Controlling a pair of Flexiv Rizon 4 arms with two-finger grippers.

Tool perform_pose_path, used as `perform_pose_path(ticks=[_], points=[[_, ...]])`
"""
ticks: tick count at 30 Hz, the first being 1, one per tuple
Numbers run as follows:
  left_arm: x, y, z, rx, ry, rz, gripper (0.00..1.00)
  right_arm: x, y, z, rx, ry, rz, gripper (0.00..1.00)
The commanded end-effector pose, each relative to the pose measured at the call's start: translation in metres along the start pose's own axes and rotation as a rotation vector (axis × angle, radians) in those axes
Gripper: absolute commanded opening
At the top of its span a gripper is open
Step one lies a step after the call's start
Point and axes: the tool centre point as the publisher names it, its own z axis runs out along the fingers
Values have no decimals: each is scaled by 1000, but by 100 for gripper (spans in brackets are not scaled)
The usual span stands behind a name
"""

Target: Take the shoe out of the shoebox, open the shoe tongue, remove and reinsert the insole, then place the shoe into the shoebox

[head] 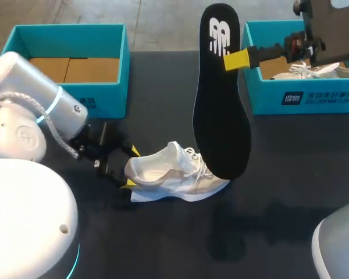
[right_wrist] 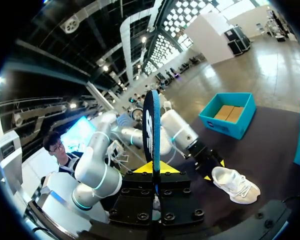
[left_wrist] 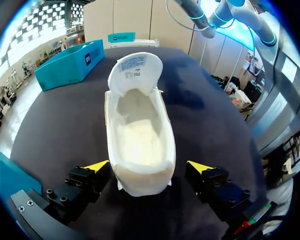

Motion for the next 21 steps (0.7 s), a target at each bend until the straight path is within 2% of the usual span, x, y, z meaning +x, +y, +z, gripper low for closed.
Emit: perform_pose_path(ticks=[1, 7, 13, 21], points=[[3, -5, -6, -221, -12, -2, 100, -1, 3, 3, 4, 0, 1, 0], [4, -6, -18, -336, -45, 20, 100, -1, 3, 3, 4, 0, 1, 0], [2, -7, -31, -390, -49, 35, 100, -1, 3, 3, 4, 0, 1, 0], [7, -8, -44, -425, -63, 36, 100, -1, 3, 3, 4, 0, 1, 0]])
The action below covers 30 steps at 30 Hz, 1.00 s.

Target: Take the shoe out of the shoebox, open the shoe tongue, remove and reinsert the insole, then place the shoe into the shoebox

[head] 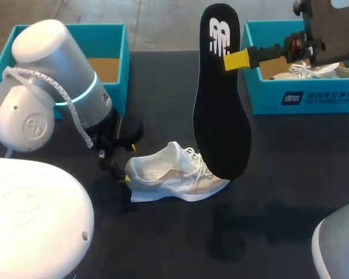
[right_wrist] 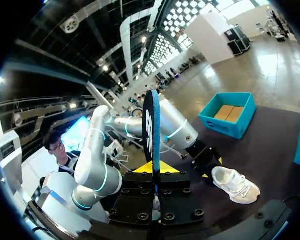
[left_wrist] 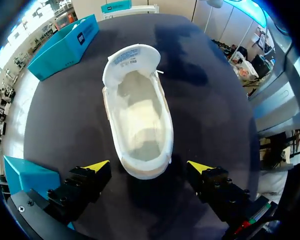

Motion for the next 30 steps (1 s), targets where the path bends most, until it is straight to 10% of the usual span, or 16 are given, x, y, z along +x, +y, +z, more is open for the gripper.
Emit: perform_pose_path(ticks=[1, 30], points=[[6, 1, -15, -80, -15, -3, 100, -1, 3, 3, 4, 0, 1, 0], [16, 0, -30, -85, -89, -26, 100, -1, 3, 3, 4, 0, 1, 0]])
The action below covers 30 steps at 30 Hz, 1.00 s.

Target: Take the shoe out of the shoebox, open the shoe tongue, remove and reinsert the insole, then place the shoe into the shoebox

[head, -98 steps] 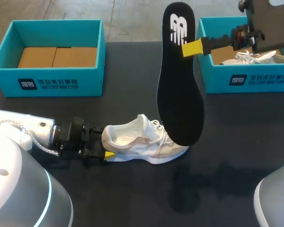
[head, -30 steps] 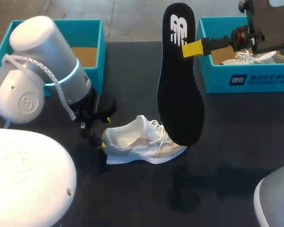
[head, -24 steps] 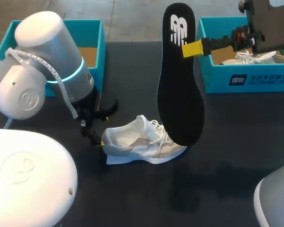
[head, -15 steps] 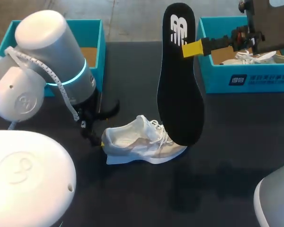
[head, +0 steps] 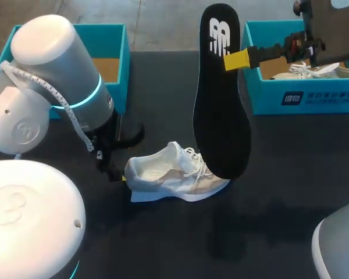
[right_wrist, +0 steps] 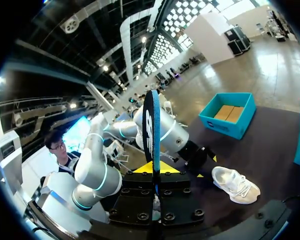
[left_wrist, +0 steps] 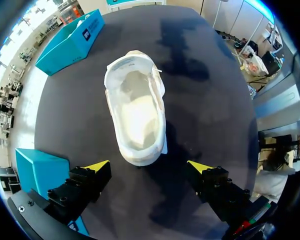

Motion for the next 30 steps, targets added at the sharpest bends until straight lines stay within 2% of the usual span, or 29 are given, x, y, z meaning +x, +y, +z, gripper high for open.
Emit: perform_pose_path(ticks=[1, 11, 15, 23, 30], points=[[1, 1, -1, 1, -1, 1, 100, -1, 3, 3, 4, 0, 1, 0], [1, 1, -1, 1, -1, 1, 100, -1, 3, 3, 4, 0, 1, 0], [-5, -3, -1, 3, -9, -4, 100, -1, 3, 3, 4, 0, 1, 0], [-12, -16, -6, 9, -27, 14, 100, -1, 3, 3, 4, 0, 1, 0], [-31, -34, 1, 17, -41, 27, 100, -1, 3, 3, 4, 0, 1, 0]])
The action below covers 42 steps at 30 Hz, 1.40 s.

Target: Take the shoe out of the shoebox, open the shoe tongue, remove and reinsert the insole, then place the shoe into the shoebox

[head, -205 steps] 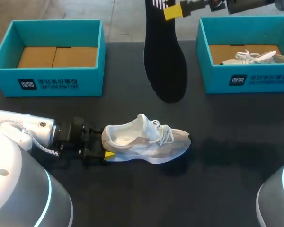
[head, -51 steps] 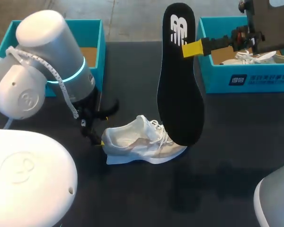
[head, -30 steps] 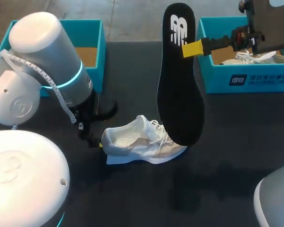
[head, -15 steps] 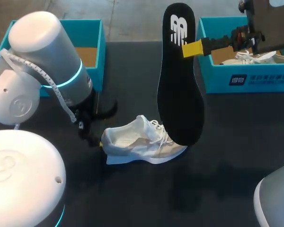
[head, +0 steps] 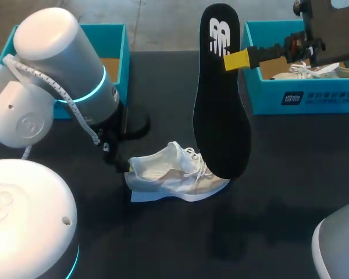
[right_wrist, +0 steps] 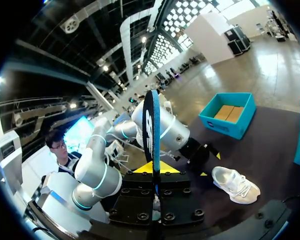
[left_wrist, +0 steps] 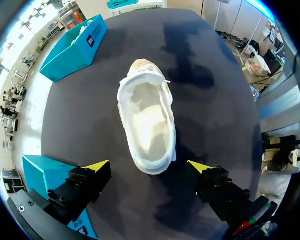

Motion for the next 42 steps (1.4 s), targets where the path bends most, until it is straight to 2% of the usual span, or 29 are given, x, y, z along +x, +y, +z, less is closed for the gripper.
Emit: perform_pose_path(ticks=[1, 10, 22, 34, 42], points=[[-14, -15, 13, -7, 5, 5, 100, -1, 3, 3, 4, 0, 1, 0], [-35, -41, 40, 2, 5, 9, 100, -1, 3, 3, 4, 0, 1, 0], [-53, -66, 90, -15, 32, -37, 100, -1, 3, 3, 4, 0, 1, 0], [-56, -68, 132, -34, 89, -32, 100, -1, 3, 3, 4, 0, 1, 0], [-53, -68, 135, -13, 110, -33, 98, -1, 3, 3, 4, 0, 1, 0]])
